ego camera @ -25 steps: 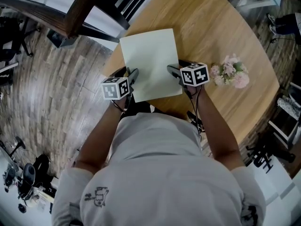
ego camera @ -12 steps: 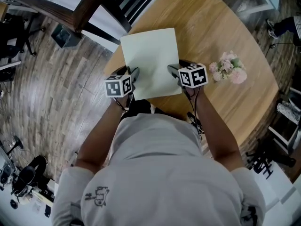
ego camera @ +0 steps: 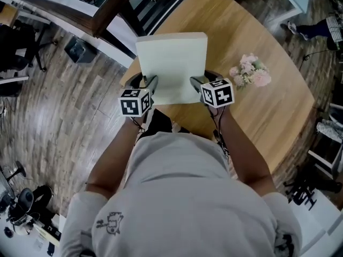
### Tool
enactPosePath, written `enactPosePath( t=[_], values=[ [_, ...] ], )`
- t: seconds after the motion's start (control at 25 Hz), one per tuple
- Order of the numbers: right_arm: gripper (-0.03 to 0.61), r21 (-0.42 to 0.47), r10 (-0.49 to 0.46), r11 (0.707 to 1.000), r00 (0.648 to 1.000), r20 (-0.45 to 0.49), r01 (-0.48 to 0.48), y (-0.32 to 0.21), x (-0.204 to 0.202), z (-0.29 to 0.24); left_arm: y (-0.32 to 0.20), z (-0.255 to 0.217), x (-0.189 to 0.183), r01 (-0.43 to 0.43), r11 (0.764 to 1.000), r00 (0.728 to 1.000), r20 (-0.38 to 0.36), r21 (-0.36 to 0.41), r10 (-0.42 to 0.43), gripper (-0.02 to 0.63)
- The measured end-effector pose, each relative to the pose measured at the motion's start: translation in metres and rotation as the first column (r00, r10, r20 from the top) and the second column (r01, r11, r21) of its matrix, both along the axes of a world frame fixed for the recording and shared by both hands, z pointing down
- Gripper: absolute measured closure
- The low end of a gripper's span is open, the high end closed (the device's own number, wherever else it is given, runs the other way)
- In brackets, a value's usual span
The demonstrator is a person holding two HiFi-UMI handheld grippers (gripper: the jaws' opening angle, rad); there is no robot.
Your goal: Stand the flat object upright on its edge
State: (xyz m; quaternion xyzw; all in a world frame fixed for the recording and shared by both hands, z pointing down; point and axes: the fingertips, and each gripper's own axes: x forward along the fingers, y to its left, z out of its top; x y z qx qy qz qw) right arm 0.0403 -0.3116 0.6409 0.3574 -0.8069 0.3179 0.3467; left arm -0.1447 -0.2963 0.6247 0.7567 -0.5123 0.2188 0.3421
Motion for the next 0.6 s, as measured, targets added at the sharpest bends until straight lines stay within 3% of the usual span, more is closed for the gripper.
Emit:
enactPosePath(
  t=[0.28, 0.44, 0.6],
  values=[
    [0.31, 0.169, 0.052, 0.984, 0.998, -0.031, -0.046, 0.001, 0.015, -0.033, -0.005, -0.036, 0.015, -0.03, 0.987, 0.999, 0.026, 0.158, 0.026, 0.374],
    [0.311, 0.255, 0.081, 0.964, 0.996, -0.037, -0.069, 0.003, 0.021, -0.047, -0.004, -0.052, 0.021, -0.061, 0.965, 0.997, 0.063, 0.256, 0.046, 0.374],
    [0.313, 0.319, 0.123, 0.941, 0.992, -0.021, -0.11, 0.005, 0.025, -0.055, -0.008, -0.059, 0.025, -0.076, 0.948, 0.996, 0.076, 0.308, 0.055, 0.374]
  ],
)
